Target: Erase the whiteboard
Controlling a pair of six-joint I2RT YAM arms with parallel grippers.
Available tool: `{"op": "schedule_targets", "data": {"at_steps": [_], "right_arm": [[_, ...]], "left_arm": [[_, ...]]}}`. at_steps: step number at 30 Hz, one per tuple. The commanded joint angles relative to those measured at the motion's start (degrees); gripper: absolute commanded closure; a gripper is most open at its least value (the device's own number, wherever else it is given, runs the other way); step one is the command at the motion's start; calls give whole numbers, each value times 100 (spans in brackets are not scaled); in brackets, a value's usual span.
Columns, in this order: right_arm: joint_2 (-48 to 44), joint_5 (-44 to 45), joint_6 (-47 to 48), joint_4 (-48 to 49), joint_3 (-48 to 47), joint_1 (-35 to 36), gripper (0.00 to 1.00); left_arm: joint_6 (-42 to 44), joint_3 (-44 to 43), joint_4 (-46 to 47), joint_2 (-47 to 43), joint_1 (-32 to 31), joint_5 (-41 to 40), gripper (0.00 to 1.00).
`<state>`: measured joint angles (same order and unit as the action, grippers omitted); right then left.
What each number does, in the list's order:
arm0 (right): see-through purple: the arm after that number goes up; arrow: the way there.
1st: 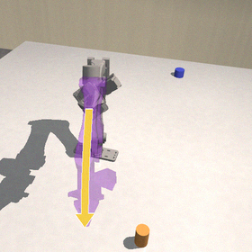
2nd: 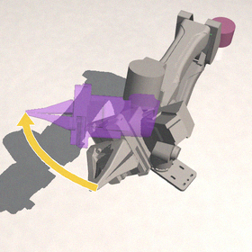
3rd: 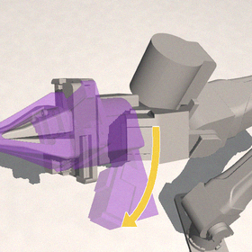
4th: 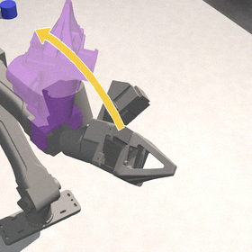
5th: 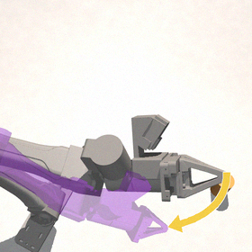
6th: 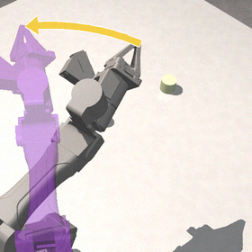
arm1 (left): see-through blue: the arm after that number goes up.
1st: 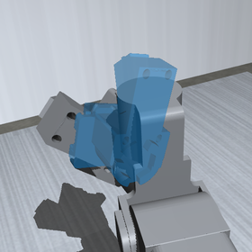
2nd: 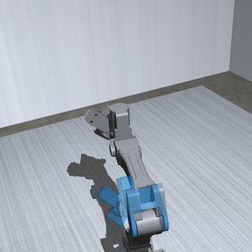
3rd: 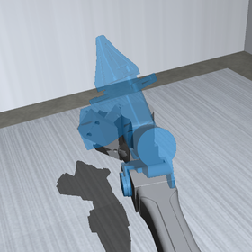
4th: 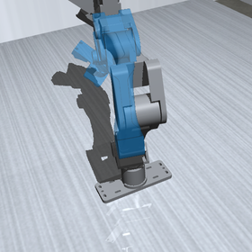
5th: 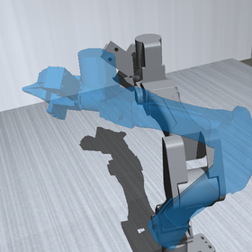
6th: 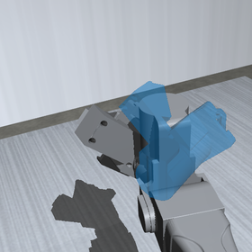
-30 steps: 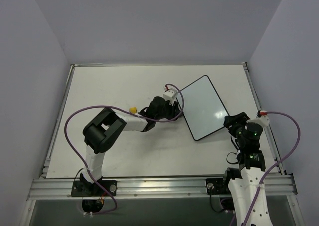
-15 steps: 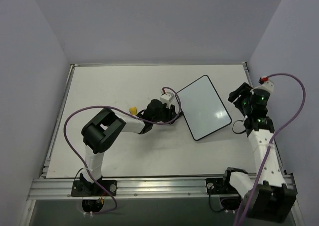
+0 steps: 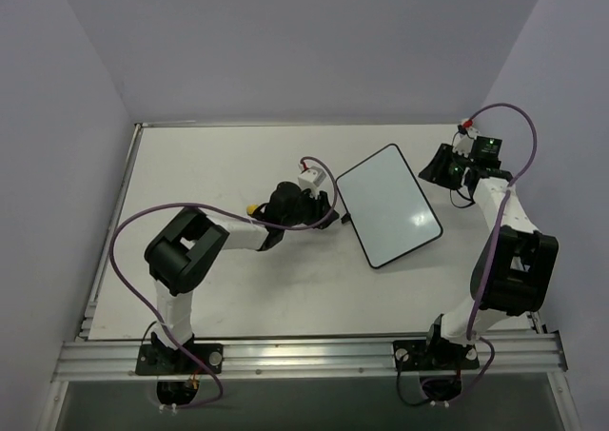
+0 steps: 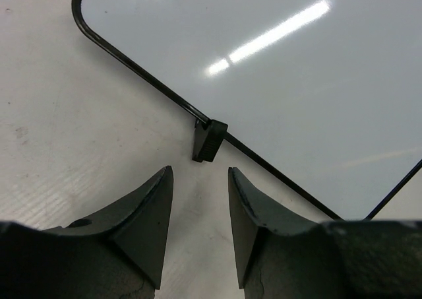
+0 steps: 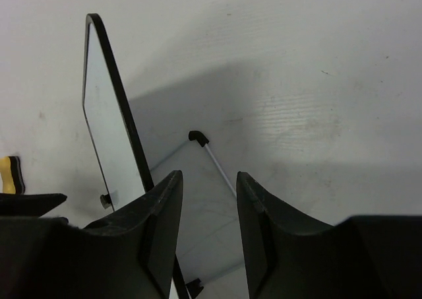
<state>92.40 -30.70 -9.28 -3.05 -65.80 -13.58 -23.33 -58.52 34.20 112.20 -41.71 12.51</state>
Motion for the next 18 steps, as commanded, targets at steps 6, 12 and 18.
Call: {"op": "schedule_targets", "data": {"at_steps": [6,12,18], "right_arm": [[-442,-481,24,426,23,-144,63],[-609,-648,-39,708,243,-162,62],[-679,-1078,-83,876,428,-153,61]], "left_arm": [[-171,43,483,-146,190,339,53],[-224,43,553,-76,234,401,53],[-242,16,571,-14,243,427,53]]}}
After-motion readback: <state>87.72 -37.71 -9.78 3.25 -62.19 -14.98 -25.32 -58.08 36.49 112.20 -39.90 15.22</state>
